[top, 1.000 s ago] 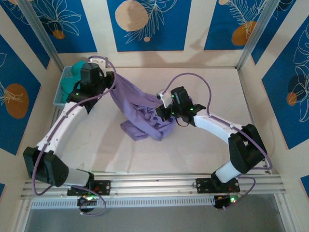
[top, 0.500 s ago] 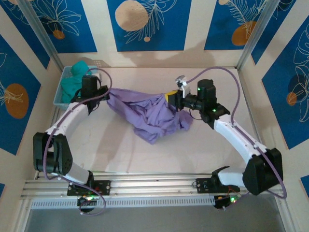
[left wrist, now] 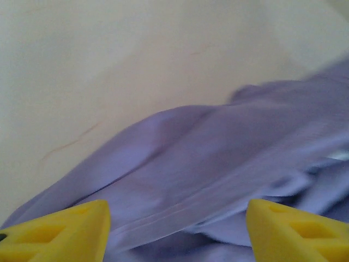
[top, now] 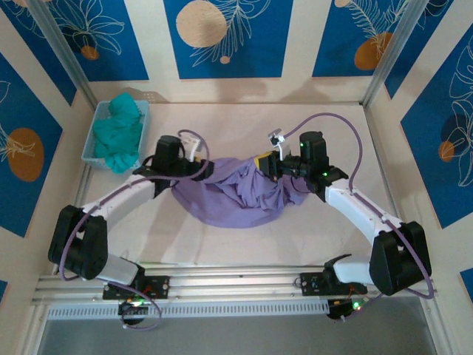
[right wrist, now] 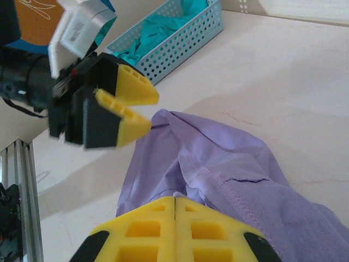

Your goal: Fold the inside-out t-shirt

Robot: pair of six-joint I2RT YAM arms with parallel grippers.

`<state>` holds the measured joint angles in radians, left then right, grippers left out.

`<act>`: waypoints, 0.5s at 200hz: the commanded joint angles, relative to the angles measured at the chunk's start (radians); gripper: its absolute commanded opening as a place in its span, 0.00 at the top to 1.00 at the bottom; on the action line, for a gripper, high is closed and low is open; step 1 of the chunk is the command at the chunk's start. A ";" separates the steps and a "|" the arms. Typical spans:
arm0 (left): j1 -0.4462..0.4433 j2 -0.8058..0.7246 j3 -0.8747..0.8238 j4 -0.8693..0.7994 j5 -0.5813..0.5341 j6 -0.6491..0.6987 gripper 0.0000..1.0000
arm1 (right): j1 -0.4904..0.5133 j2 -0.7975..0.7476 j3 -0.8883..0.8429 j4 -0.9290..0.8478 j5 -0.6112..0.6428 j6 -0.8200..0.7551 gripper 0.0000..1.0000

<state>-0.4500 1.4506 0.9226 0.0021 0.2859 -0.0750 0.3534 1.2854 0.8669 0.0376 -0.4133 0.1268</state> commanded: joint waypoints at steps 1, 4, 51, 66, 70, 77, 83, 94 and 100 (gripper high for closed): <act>-0.069 0.051 0.039 0.069 0.116 0.171 0.33 | -0.005 -0.008 -0.007 0.003 -0.033 -0.006 1.00; -0.074 0.061 0.050 0.066 0.122 0.178 0.32 | -0.006 -0.009 -0.007 0.001 -0.032 -0.006 1.00; -0.114 0.253 0.204 0.042 0.225 0.203 0.43 | -0.013 -0.032 -0.012 -0.004 -0.032 0.002 1.00; -0.114 0.311 0.271 0.043 0.220 0.161 0.66 | -0.014 -0.042 -0.005 -0.018 -0.034 -0.004 1.00; -0.113 0.323 0.290 0.042 0.217 0.148 0.74 | -0.014 -0.048 -0.002 -0.025 -0.034 -0.008 1.00; -0.110 0.341 0.322 0.044 0.205 0.121 0.89 | -0.016 -0.056 0.014 -0.047 -0.034 -0.023 1.00; -0.106 0.351 0.348 0.041 0.179 0.094 0.95 | -0.024 -0.066 0.031 -0.070 -0.032 -0.038 1.00; -0.089 0.354 0.386 0.033 0.132 0.041 1.00 | -0.042 -0.100 0.067 -0.106 -0.027 -0.054 1.00; -0.072 0.349 0.398 0.035 0.104 -0.003 1.00 | -0.059 -0.124 0.087 -0.109 -0.032 -0.053 1.00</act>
<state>-0.5545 1.8046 1.2304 0.0200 0.4454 0.0383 0.3332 1.2526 0.8707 -0.0143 -0.4191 0.1108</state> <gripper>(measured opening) 0.033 0.042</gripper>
